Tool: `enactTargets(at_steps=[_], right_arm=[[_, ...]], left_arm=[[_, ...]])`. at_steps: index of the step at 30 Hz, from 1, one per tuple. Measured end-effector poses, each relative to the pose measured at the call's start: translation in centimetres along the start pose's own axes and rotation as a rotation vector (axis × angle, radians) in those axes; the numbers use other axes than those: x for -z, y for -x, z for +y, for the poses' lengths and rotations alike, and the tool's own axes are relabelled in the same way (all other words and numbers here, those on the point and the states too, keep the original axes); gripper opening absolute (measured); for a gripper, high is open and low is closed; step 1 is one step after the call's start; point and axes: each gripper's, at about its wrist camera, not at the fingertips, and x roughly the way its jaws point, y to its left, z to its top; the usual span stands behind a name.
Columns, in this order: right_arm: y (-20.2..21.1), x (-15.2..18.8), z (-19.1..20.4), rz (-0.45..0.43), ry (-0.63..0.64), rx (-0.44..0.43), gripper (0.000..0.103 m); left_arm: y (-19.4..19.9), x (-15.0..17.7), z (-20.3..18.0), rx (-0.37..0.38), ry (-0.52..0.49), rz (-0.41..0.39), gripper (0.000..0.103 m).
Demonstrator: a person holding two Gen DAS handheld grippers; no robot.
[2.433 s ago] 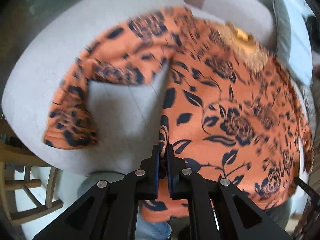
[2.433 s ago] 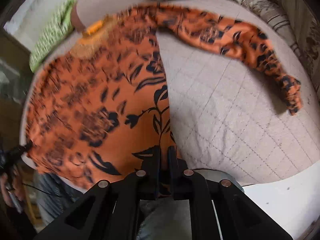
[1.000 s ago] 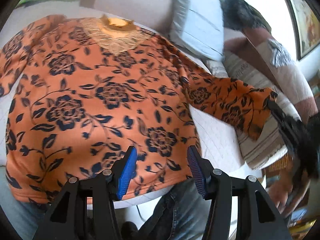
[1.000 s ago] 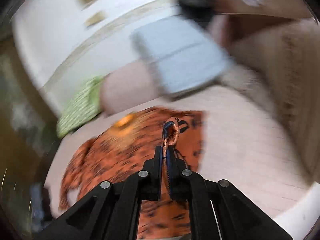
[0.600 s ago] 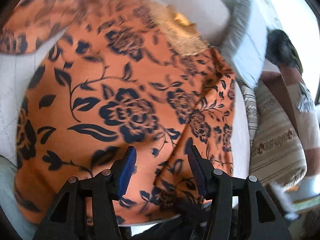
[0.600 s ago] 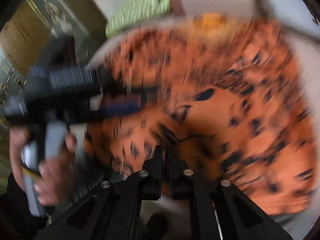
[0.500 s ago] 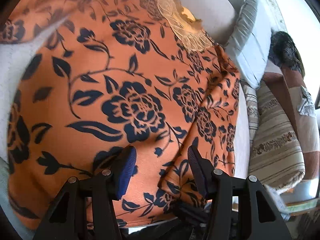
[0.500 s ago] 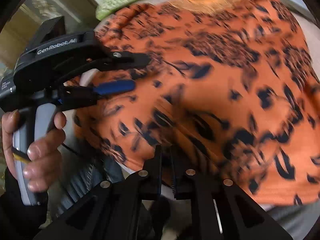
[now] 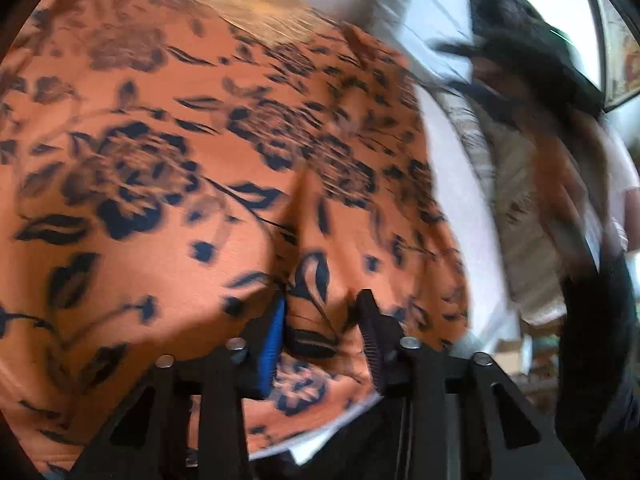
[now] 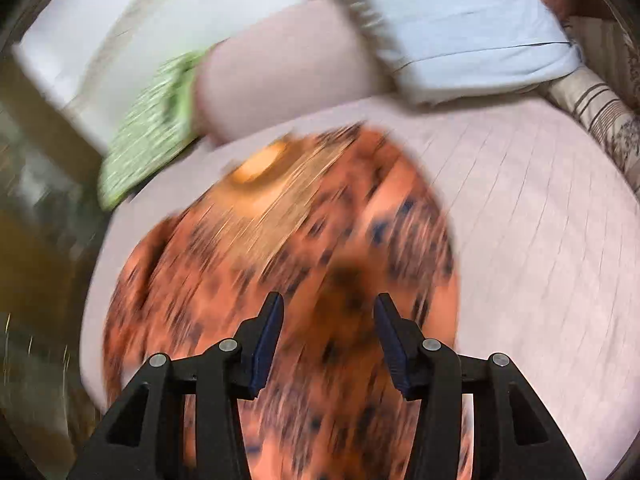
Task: Fold small clothes
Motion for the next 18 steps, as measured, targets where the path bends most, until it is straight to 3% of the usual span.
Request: enactTargets(at_steps=[2, 3, 4, 6, 7, 10, 13, 15, 16, 18], right_arm=[[-2.1, -3.4, -1.2, -0.007, -0.055, 0.093, 0.050], [-3.5, -4.9, -1.7, 0.001, -0.058, 0.143, 0.050], [-4.9, -6.3, -2.1, 0.031, -0.058, 0.179, 0.049], [-7.7, -7.7, -2.8, 0.104, -0.060, 0.214, 0.028], [-8.5, -7.9, -2.9, 0.135, -0.054, 0.218, 0.006], [-6.7, -7.2, -1.9, 0.097, -0.010, 0.187, 0.006], [-5.3, -6.4, -0.4, 0.058, 0.016, 0.080, 0.006], [-7.4, -5.8, 0.5, 0.115, 0.066, 0.046, 0.010], [-9.1, -5.3, 0.8, 0.180, 0.102, 0.091, 0.012], [-10.1, -5.0, 1.0, 0.204, 0.095, 0.117, 0.013]], left_arm=[[-0.7, 0.1, -0.1, -0.022, -0.008, 0.012, 0.032], [-1.0, 0.2, -0.1, -0.042, -0.014, 0.010, 0.018], [-1.1, 0.2, -0.1, -0.053, -0.016, 0.007, 0.010], [-0.1, 0.4, -0.4, -0.035, -0.026, -0.028, 0.009], [0.8, 0.6, -0.9, -0.023, -0.044, -0.059, 0.009], [5.0, 1.4, -1.8, 0.019, -0.079, -0.154, 0.009], [7.3, 2.3, 0.0, 0.006, -0.031, -0.205, 0.009], [6.5, 2.3, 1.8, -0.029, -0.004, -0.181, 0.011], [5.7, 2.3, 2.9, -0.030, 0.025, -0.140, 0.011], [4.9, 2.4, 4.0, -0.012, 0.060, -0.108, 0.013]])
